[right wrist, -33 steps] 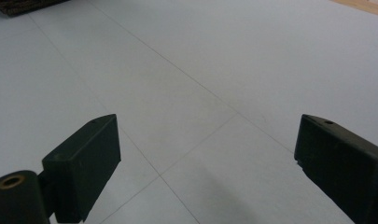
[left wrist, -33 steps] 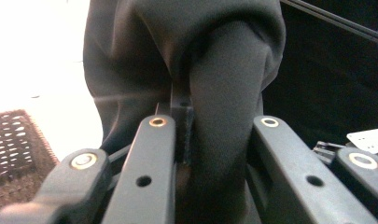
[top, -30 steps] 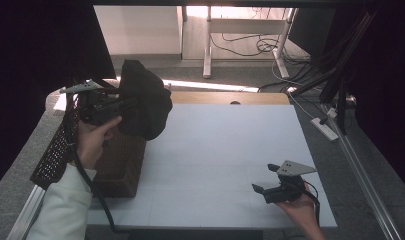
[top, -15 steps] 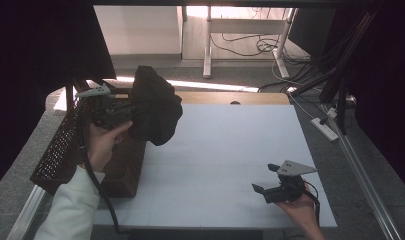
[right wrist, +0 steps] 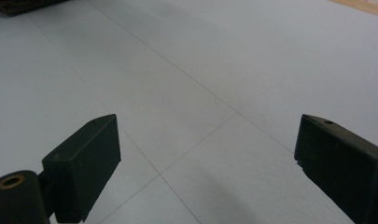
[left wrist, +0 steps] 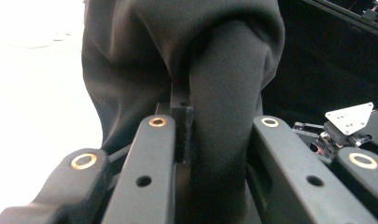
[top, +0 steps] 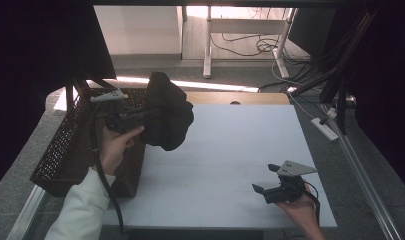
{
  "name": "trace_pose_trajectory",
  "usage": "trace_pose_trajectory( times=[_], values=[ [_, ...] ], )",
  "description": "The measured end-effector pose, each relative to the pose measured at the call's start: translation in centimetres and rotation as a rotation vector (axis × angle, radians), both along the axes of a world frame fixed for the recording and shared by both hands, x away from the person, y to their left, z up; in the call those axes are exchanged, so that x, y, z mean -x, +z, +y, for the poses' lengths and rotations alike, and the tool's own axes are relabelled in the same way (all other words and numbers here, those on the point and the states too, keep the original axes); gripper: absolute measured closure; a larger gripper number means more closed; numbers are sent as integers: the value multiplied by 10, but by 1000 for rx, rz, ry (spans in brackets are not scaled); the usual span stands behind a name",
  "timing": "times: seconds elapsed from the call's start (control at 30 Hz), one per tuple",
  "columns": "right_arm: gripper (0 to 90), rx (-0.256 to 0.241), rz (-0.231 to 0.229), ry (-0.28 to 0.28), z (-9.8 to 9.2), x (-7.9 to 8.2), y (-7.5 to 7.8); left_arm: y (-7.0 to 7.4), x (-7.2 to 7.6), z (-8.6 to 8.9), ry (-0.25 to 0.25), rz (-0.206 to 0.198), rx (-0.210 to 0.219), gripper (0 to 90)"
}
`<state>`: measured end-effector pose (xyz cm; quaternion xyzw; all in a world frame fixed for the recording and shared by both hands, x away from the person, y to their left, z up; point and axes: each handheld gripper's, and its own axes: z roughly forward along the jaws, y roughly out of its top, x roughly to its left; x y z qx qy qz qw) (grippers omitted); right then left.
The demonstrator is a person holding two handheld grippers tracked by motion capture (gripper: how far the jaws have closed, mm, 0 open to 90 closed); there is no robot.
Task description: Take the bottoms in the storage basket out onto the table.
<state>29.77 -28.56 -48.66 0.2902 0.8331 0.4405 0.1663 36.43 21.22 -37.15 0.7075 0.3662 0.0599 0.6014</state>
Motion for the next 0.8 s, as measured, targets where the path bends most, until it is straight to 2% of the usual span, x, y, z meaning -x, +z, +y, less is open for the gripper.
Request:
trace_pose_trajectory(
  times=[0.8],
  values=[
    [72,4,0,-1,0,0,0,-4,-5,-37,-75,13,-12,770]
  ],
)
